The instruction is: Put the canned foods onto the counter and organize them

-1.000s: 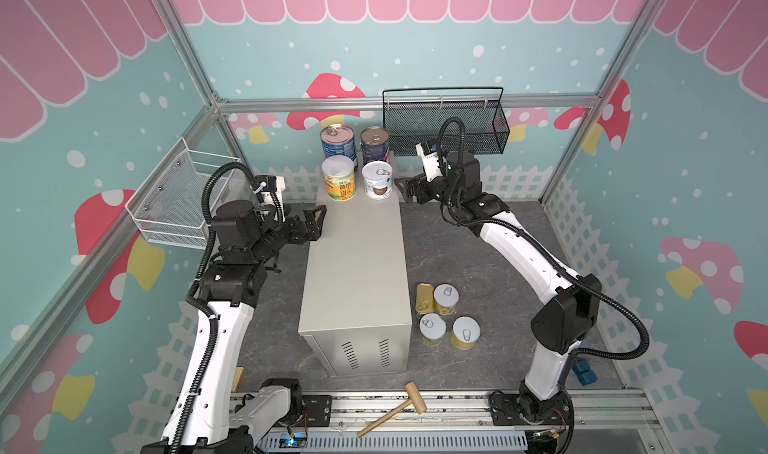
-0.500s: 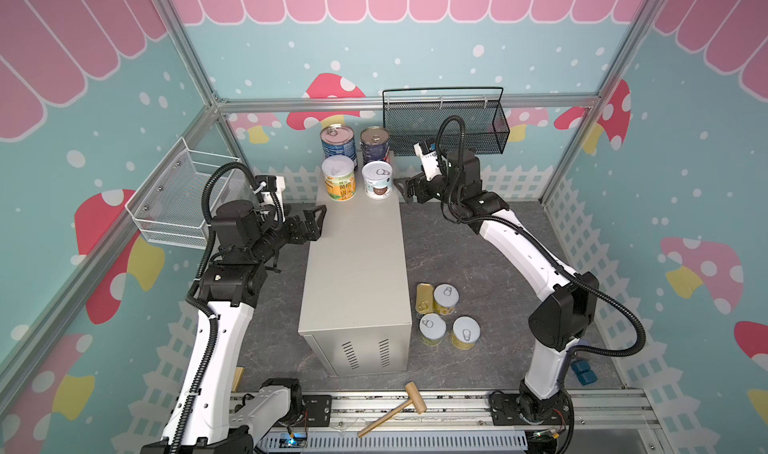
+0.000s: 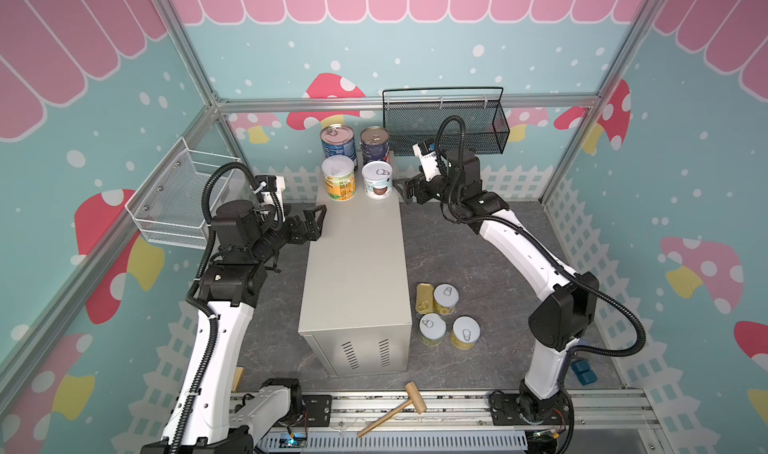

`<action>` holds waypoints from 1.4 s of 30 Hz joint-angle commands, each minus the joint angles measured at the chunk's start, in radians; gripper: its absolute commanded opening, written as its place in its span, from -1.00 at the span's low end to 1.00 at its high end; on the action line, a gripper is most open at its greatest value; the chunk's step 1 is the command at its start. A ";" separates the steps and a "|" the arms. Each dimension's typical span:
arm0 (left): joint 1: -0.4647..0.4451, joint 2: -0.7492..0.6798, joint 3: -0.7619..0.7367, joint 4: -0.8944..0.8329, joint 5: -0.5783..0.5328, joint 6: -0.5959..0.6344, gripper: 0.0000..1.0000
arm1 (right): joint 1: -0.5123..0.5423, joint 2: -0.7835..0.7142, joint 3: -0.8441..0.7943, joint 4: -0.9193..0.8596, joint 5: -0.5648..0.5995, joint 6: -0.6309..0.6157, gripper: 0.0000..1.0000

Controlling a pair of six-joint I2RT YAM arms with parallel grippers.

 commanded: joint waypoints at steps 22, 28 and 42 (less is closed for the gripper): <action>-0.002 -0.013 -0.008 0.007 0.014 0.006 0.99 | 0.004 -0.047 -0.029 0.024 0.021 -0.027 0.97; -0.002 -0.013 -0.008 0.005 0.013 0.010 0.99 | 0.004 0.001 0.050 -0.010 0.015 -0.036 0.97; -0.001 -0.004 -0.007 0.008 0.011 0.006 0.98 | 0.005 0.013 0.080 -0.030 -0.021 -0.049 0.97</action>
